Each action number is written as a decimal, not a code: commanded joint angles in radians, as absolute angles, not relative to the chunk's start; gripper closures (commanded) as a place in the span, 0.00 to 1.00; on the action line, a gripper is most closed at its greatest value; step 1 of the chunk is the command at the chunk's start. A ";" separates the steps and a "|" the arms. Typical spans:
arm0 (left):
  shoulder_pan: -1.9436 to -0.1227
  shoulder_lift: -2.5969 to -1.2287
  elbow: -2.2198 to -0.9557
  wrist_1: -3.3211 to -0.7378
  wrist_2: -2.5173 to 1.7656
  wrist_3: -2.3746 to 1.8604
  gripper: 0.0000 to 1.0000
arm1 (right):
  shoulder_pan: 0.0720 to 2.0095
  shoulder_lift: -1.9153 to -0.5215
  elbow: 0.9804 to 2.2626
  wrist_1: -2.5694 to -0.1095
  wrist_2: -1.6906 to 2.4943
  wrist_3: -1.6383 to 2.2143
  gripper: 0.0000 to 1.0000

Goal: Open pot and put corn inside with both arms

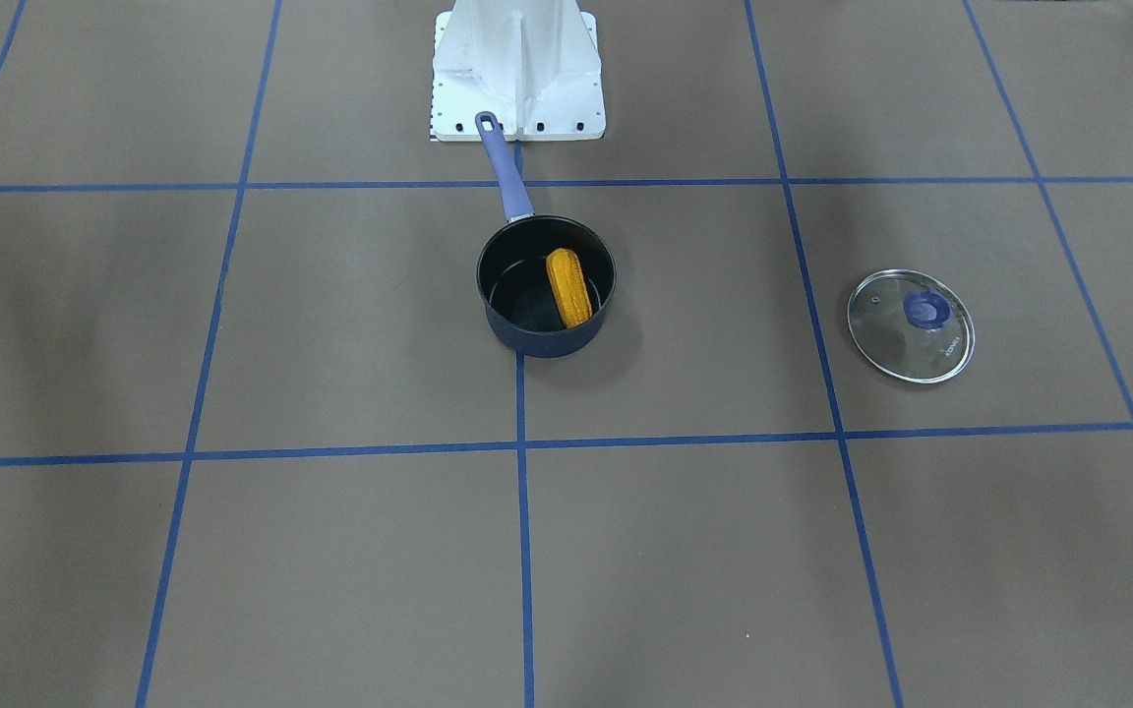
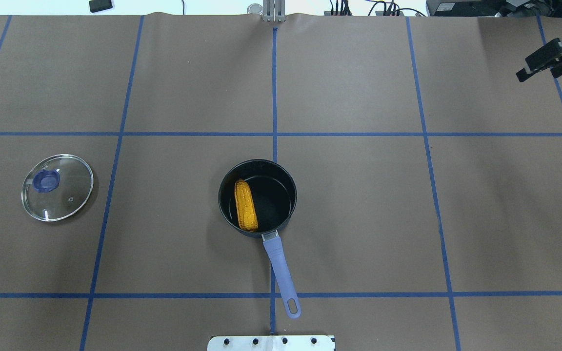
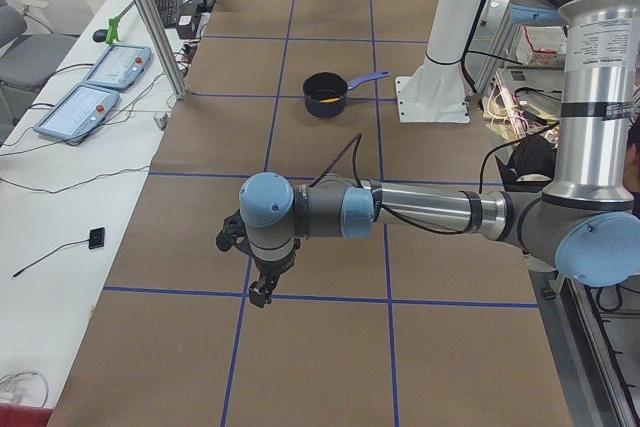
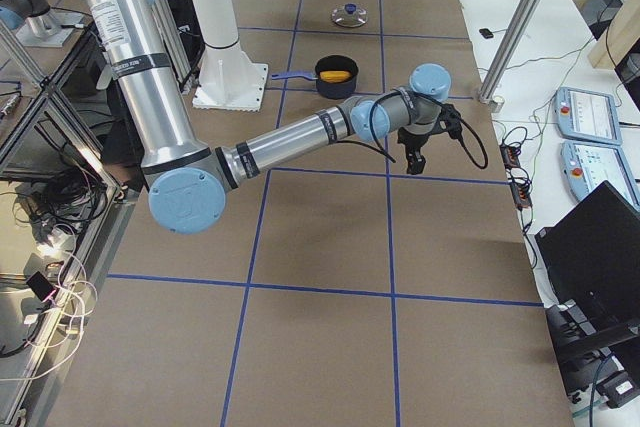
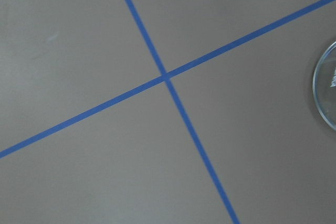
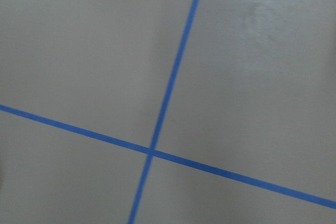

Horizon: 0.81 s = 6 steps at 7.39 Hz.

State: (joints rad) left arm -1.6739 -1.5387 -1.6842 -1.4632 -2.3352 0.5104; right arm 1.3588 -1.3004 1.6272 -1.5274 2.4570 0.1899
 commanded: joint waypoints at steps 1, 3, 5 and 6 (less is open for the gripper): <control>-1.692 -1.500 -1.672 -1.465 -2.355 0.512 0.02 | 1.492 -1.367 1.531 -1.538 2.435 -0.010 0.00; -1.721 -1.467 -1.672 -1.457 -2.356 0.506 0.02 | 1.522 -1.431 1.513 -1.578 2.375 -0.061 0.00; -1.723 -1.459 -1.661 -1.459 -2.359 0.506 0.02 | 1.537 -1.439 1.514 -1.586 2.359 -0.060 0.00; -1.727 -1.459 -1.663 -1.465 -2.359 0.474 0.02 | 1.537 -1.430 1.519 -1.586 2.350 -0.057 0.00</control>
